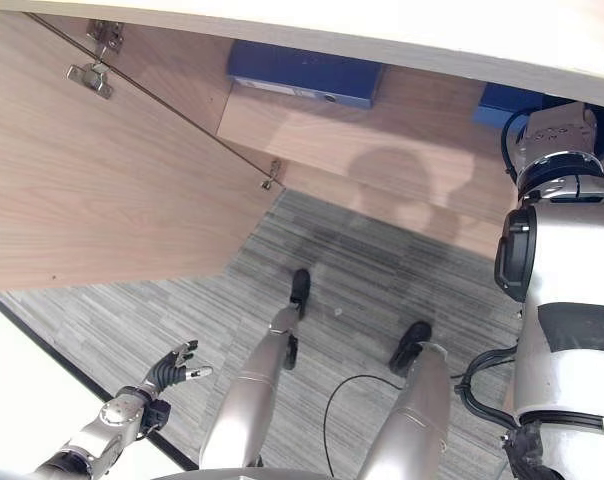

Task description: Put the empty folder in the office cabinet

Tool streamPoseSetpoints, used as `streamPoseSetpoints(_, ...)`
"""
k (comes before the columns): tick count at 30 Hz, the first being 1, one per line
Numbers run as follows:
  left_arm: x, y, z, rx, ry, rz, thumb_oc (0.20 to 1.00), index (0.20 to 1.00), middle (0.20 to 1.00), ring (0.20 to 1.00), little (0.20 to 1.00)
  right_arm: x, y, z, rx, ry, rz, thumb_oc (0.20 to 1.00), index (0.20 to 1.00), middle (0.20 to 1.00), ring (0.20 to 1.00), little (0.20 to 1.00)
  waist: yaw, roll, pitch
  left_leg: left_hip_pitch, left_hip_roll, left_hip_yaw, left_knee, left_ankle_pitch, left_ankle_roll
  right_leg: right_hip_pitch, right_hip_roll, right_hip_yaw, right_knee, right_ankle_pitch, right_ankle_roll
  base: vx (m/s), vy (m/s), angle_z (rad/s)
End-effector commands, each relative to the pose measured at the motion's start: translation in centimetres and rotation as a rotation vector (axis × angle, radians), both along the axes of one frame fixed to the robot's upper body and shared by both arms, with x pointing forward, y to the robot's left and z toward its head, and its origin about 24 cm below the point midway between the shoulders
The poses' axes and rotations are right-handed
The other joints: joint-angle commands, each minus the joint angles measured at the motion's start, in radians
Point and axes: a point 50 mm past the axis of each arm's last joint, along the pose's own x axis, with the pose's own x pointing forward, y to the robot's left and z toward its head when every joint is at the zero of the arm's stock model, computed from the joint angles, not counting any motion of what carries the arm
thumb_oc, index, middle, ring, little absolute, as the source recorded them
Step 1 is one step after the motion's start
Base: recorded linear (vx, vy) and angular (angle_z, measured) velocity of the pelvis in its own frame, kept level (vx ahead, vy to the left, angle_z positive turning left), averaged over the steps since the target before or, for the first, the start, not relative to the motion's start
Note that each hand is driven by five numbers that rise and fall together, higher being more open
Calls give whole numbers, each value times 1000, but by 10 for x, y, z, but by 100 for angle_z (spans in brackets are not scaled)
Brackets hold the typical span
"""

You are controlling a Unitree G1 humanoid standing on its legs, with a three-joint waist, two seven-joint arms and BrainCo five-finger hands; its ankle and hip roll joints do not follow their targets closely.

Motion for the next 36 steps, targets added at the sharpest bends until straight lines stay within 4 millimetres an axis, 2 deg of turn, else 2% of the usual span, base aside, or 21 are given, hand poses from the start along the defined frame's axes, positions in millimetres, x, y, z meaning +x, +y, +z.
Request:
streamPoseSetpoints(1, -6, 18, -4, 43, 36, 57, 1000, 1000, 1000, 1000, 1000, -16, -19, 43, -132, -74, -68, 1000, 1000, 1000, 1000, 1000, 12, 2, 36, 112, -31, -10, -16, -236, 12, 108, 66, 31, -164, -14, 115, 0, 0, 0)
streamPoseSetpoints(6, -4, 15, -4, 20, 28, 73, 1000, 1000, 1000, 1000, 1000, -14, -18, 42, -165, -52, -46, 1000, 1000, 1000, 1000, 1000, 10, 4, 39, 120, -32, -11, -35, -226, 12, 113, 62, 30, -173, -7, 117, -1, 3, 1)
streamPoseSetpoints(9, -4, 12, -5, 4, 25, 84, 1000, 1000, 1000, 1000, 1000, -10, -11, 51, -244, -51, -15, 1000, 1000, 1000, 1000, 1000, 12, 5, 41, 122, -30, -8, -43, -221, 14, 111, 57, 29, -174, -5, 119, 0, 0, 0)
streamPoseSetpoints(12, -4, 9, -4, -25, 15, 91, 1000, 1000, 1000, 1000, 1000, -13, -11, 73, -394, -74, 5, 1000, 1000, 1000, 1000, 1000, 18, 11, 45, 118, -32, -7, -46, -217, 14, 103, 51, 28, -171, -3, 121, 0, 0, 0)
streamPoseSetpoints(13, -4, 8, -4, -33, 13, 87, 1000, 1000, 1000, 1000, 1000, -16, -9, 92, -488, -116, 17, 1000, 1000, 1000, 1000, 1000, 21, 10, 46, 117, -32, -5, -53, -214, 14, 98, 49, 29, -172, -1, 122, 0, 0, 0)
streamPoseSetpoints(15, -5, 4, -4, -40, 14, 71, 1000, 1000, 1000, 1000, 1000, -21, -9, 109, -572, -141, 3, 1000, 1000, 1000, 1000, 1000, 21, 12, 47, 115, -31, -2, -60, -209, 14, 94, 45, 28, -175, 4, 124, 0, 0, 0)
streamPoseSetpoints(19, -3, 1, -4, -51, 10, 65, 1000, 1000, 1000, 1000, 1000, -25, -9, 119, -633, -163, -10, 1000, 1000, 1000, 1000, 1000, 21, 13, 48, 118, -29, -1, -70, -206, 15, 92, 46, 25, -179, 5, 125, 2, 5, -2)
streamPoseSetpoints(22, 3, 0, -2, -64, -8, 86, 1000, 1000, 1000, 1000, 1000, -17, -4, 108, -627, -168, 25, 1000, 1000, 1000, 1000, 1000, 13, 16, 57, 125, -25, 1, -70, -207, 15, 96, 50, 27, -179, 8, 127, 0, 7, -5)
streamPoseSetpoints(24, 7, 0, -1, -77, -17, 118, 1000, 1000, 1000, 1000, 1000, -4, 6, 89, -605, -162, 73, 1000, 1000, 1000, 1000, 1000, 4, 14, 68, 133, -21, 5, -70, -207, 16, 104, 57, 30, -186, 15, 127, -13, -2, -6)
streamPoseSetpoints(26, 10, -3, -2, -85, -17, 125, 1000, 1000, 1000, 1000, 1000, 9, 16, 57, -542, -139, 122, 1000, 1000, 1000, 1000, 1000, -10, 12, 79, 150, -16, 7, -73, -209, 16, 123, 68, 30, -201, 20, 126, -14, -2, -6)
streamPoseSetpoints(27, 8, -2, -2, -80, -14, 127, 1000, 1000, 1000, 1000, 1000, 10, 16, 54, -538, -138, 123, 1000, 1000, 1000, 1000, 1000, -10, 9, 79, 153, -15, 7, -74, -209, 16, 127, 69, 30, -203, 21, 126, -9, -13, -7)
streamPoseSetpoints(28, 10, -2, -2, -87, -14, 144, 1000, 1000, 1000, 1000, 1000, 16, 19, 30, -473, -110, 148, 1000, 1000, 1000, 1000, 1000, -15, 6, 84, 163, -13, 8, -72, -210, 16, 144, 74, 27, -212, 23, 125, -8, -23, -5)
streamPoseSetpoints(29, 12, -2, -2, -86, -17, 150, 1000, 1000, 1000, 1000, 1000, 19, 21, 15, -431, -94, 159, 1000, 1000, 1000, 1000, 1000, -18, 2, 85, 173, -11, 7, -73, -212, 16, 158, 78, 24, -221, 24, 124, -5, -42, -3)
streamPoseSetpoints(32, 14, 0, -1, -93, -22, 162, 1000, 1000, 1000, 1000, 1000, 17, 14, -25, -315, -35, 161, 1000, 1000, 1000, 1000, 1000, -17, 0, 87, 197, -8, 5, -78, -213, 14, 193, 79, 14, -242, 33, 126, 0, -23, -1)
streamPoseSetpoints(33, 14, 1, -1, -91, -21, 162, 1000, 1000, 1000, 1000, 1000, 17, 14, -26, -312, -35, 161, 1000, 1000, 1000, 1000, 1000, -17, -2, 87, 199, -8, 5, -79, -213, 14, 197, 80, 13, -245, 34, 126, -9, -18, 4)
streamPoseSetpoints(34, 15, 1, -1, -93, -23, 162, 1000, 1000, 1000, 1000, 1000, 17, 13, -39, -282, -16, 164, 1000, 1000, 1000, 1000, 1000, -17, -4, 85, 210, -6, 4, -83, -213, 14, 209, 81, 11, -254, 37, 127, 0, 0, 0)
streamPoseSetpoints(35, 15, 3, -1, -94, -16, 166, 1000, 1000, 1000, 1000, 1000, 13, 9, -63, -208, 7, 158, 1000, 1000, 1000, 1000, 1000, -15, -7, 81, 235, -2, -1, -95, -213, 13, 238, 82, 4, -275, 44, 129, -108, 6, 1)
streamPoseSetpoints(36, 15, 4, -1, -97, -16, 166, 1000, 1000, 1000, 1000, 1000, 11, 8, -71, -184, 17, 152, 1000, 1000, 1000, 1000, 1000, -10, -5, 85, 231, -1, 4, -95, -189, 16, 240, 80, -12, -286, 76, 122, 3, -29, 5)
